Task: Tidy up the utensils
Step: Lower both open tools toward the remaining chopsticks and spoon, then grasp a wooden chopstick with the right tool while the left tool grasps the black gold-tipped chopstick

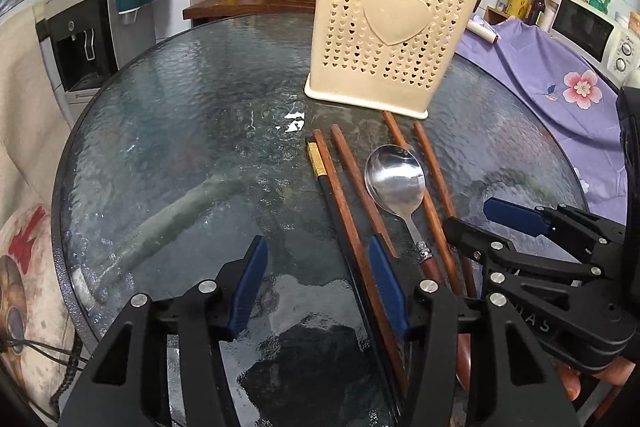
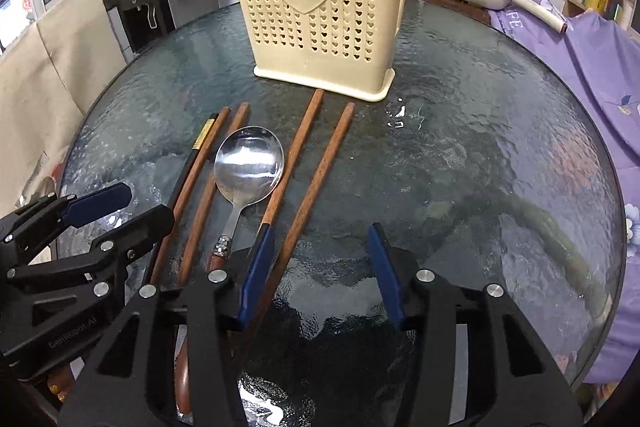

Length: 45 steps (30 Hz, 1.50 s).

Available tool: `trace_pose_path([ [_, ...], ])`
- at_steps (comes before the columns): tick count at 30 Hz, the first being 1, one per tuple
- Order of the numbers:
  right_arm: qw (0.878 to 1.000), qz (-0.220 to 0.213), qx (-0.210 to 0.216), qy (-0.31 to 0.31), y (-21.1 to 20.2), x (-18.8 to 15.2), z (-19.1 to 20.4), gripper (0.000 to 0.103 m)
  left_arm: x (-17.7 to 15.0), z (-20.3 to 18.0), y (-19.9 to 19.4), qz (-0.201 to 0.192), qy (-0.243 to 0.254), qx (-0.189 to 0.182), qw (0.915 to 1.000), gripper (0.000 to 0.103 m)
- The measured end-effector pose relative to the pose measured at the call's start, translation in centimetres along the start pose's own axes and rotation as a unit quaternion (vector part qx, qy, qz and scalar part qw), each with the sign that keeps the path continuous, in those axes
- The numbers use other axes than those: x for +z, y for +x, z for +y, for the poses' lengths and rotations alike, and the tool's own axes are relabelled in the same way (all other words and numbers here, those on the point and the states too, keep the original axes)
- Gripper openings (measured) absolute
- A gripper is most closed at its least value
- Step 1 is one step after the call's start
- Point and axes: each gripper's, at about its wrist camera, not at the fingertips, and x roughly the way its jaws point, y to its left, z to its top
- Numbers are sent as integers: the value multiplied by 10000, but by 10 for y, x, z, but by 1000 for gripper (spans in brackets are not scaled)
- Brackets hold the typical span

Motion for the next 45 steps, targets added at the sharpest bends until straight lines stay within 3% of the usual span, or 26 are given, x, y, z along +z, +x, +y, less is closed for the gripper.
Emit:
trace_pose_path([
  [18,9997,57,-183,-172,-2,-1,-19,48,4,-1,5,31,157,155,9998,50],
  [29,9996,78,-266,-40,-4,-3,-35,48,5,22,2,38,-70,326,9994,48],
  [32,9999,67,-130,-63,-5,-1,-35,48,9,27,2,88,-253,166,9995,48],
  [36,9996,76,-149,-218,1,9,-30,48,14,23,7,109,-192,202,9996,48],
  [45,9992,296,227,-104,23,46,-32,39,29,24,19,272,-313,283,9987,48],
])
